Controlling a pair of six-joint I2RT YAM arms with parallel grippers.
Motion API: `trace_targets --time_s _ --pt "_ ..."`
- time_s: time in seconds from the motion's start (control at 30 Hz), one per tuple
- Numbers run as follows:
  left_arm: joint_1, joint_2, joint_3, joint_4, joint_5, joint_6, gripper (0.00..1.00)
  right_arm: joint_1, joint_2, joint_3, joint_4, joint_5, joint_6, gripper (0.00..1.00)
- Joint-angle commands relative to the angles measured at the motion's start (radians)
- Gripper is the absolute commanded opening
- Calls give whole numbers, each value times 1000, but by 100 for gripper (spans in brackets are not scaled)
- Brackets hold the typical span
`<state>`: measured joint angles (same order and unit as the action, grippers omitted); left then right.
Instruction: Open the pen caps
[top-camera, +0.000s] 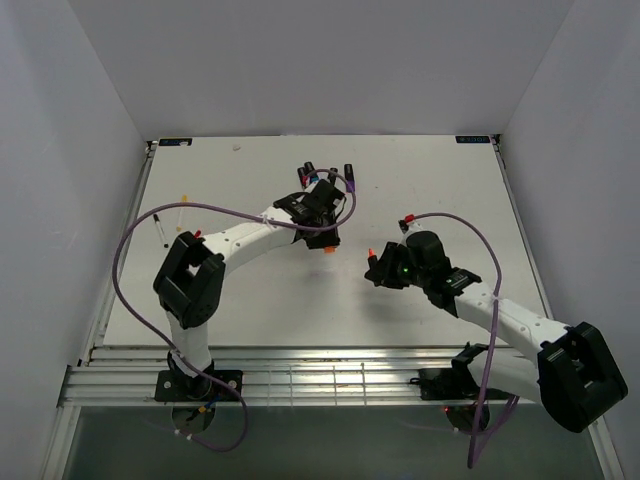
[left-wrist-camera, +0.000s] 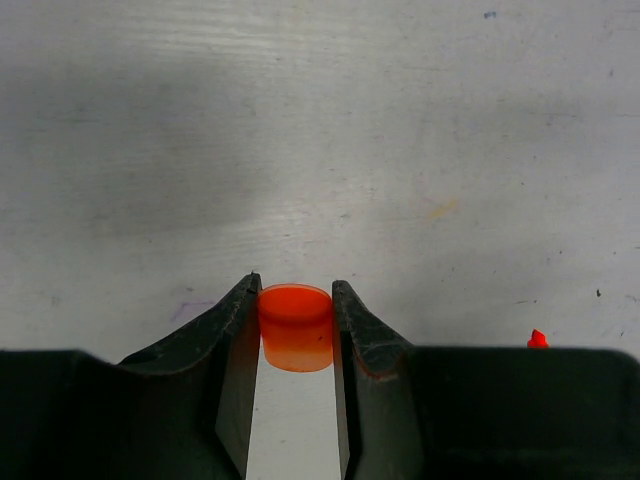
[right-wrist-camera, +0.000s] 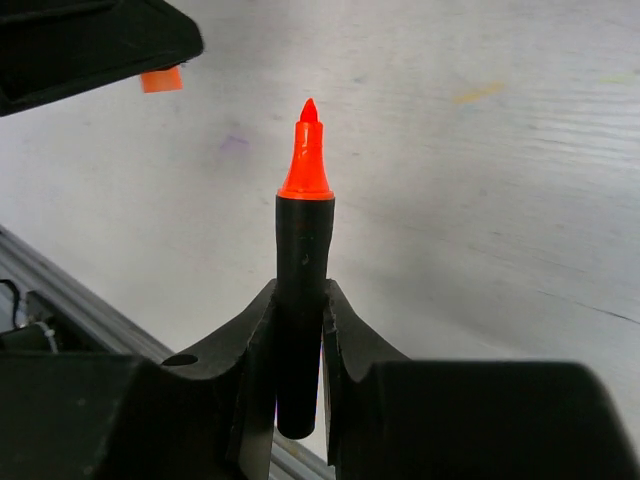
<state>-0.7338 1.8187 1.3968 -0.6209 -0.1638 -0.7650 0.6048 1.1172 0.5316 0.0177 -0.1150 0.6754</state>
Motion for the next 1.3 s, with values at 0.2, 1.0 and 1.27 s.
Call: trace_targets --time_s 0.2,1.0,1.27 --pt "-59 246 390 -31 53 29 0 -135 -5 -73 -78 -2 -146 8" --pt "-96 622 749 -39 162 -20 0 -194 208 4 16 84 -237 8" --pt "-96 645 758 -34 204 -17 4 -206 271 34 27 72 -247 12"
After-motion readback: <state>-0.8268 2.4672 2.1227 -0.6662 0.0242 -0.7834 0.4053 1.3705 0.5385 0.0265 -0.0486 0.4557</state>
